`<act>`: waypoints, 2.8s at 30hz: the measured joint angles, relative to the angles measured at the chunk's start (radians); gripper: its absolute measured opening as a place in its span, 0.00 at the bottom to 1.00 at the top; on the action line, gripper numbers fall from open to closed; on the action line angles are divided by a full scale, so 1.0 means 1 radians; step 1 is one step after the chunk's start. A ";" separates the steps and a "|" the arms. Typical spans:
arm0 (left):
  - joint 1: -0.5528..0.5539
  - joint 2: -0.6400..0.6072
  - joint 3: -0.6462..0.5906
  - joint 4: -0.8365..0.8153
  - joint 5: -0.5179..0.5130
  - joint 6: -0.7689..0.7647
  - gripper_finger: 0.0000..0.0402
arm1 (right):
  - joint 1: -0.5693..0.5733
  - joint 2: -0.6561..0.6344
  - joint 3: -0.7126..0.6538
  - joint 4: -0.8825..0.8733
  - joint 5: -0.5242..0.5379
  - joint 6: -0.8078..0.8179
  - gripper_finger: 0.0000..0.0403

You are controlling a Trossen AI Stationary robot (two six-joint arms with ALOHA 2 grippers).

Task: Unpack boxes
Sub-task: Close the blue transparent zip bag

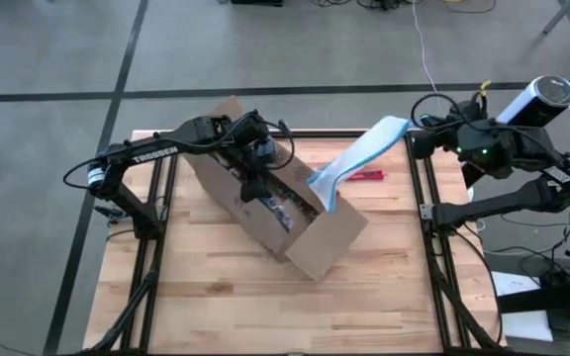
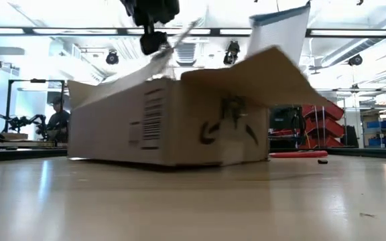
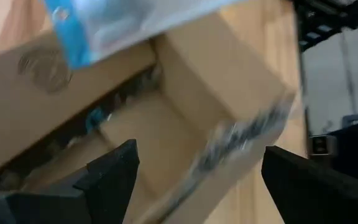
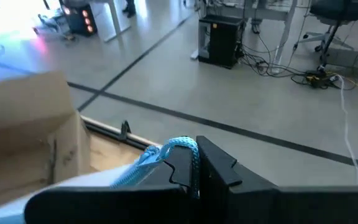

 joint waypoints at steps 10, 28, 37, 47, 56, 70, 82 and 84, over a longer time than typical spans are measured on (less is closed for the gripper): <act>0.000 0.076 -0.029 0.076 -0.215 -0.011 0.78 | 0.000 0.043 0.001 0.077 -0.046 -0.050 0.00; -0.100 0.097 -0.039 -0.071 0.097 0.247 0.48 | 0.000 0.089 0.027 0.163 -0.064 -0.105 0.00; -0.109 0.092 -0.039 -0.096 0.092 0.259 0.01 | 0.000 0.089 0.104 0.293 -0.057 -0.240 0.00; -0.110 0.020 -0.040 -0.205 0.068 0.267 0.00 | 0.000 0.089 0.138 0.275 -0.050 -0.254 0.00; -0.110 -0.087 -0.040 -0.289 0.069 0.260 0.00 | 0.000 0.097 0.138 0.236 -0.023 -0.252 0.00; -0.110 -0.212 -0.027 -0.315 0.094 0.174 0.00 | -0.002 0.138 0.134 0.133 0.003 -0.196 0.00; -0.110 -0.277 0.123 -0.312 0.125 0.092 0.00 | -0.005 0.304 0.130 -0.053 -0.043 -0.092 0.00; -0.110 -0.278 0.152 -0.312 0.127 0.088 0.00 | -0.005 0.335 0.124 -0.066 -0.067 -0.091 0.00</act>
